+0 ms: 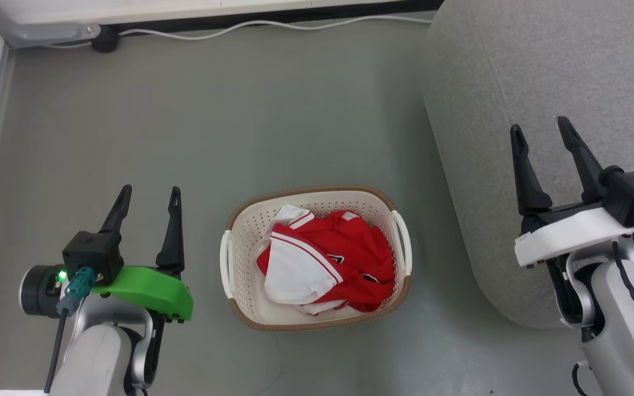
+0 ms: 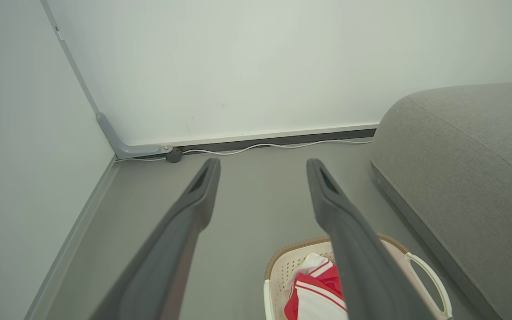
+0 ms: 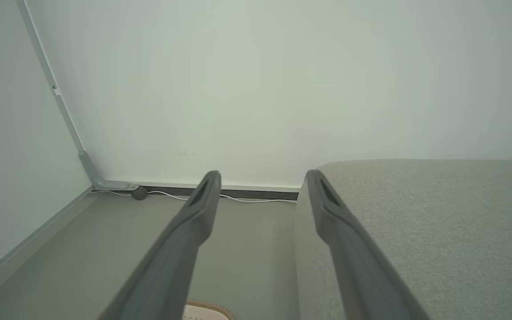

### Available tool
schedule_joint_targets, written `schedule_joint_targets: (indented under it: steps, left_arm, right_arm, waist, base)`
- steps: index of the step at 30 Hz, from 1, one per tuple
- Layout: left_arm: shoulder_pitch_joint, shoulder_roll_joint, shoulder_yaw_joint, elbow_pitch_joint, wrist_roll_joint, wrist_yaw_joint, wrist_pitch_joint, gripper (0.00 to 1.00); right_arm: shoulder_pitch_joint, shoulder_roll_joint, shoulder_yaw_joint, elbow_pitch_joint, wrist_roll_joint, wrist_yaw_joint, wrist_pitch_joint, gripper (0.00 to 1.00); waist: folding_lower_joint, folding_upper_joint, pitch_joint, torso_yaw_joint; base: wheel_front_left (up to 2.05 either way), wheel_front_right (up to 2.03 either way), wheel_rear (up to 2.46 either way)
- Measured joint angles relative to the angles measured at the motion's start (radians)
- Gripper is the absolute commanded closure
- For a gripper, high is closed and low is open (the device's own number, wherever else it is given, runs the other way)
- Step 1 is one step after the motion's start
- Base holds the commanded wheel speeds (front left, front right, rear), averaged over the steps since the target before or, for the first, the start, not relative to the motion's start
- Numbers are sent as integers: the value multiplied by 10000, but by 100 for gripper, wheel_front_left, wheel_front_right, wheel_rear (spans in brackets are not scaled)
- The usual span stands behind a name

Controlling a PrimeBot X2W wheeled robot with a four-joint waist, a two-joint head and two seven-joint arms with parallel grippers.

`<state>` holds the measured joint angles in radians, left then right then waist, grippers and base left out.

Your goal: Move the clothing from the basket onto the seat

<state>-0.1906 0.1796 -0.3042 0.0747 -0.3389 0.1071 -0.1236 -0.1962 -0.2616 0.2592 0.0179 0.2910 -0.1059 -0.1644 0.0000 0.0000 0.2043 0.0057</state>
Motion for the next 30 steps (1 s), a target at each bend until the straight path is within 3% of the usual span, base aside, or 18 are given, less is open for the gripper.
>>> schedule_joint_targets:
  steps: [21,30]
  left_arm:
    - [-1815,-301,-556,182,385,-29,485,0]
    - [-2719,-316,-943,874,548,-376,1028,0]
  right_arm:
    - [-1553,142,59,-1022,-15,35,79,0]
    - [-2397,420,94,-1425,-15,42,25,0]
  waist:
    - [1,0,2799,-499]
    - [1,0,4081,-848]
  base:
    - [0,0,0]
    - [0,0,0]
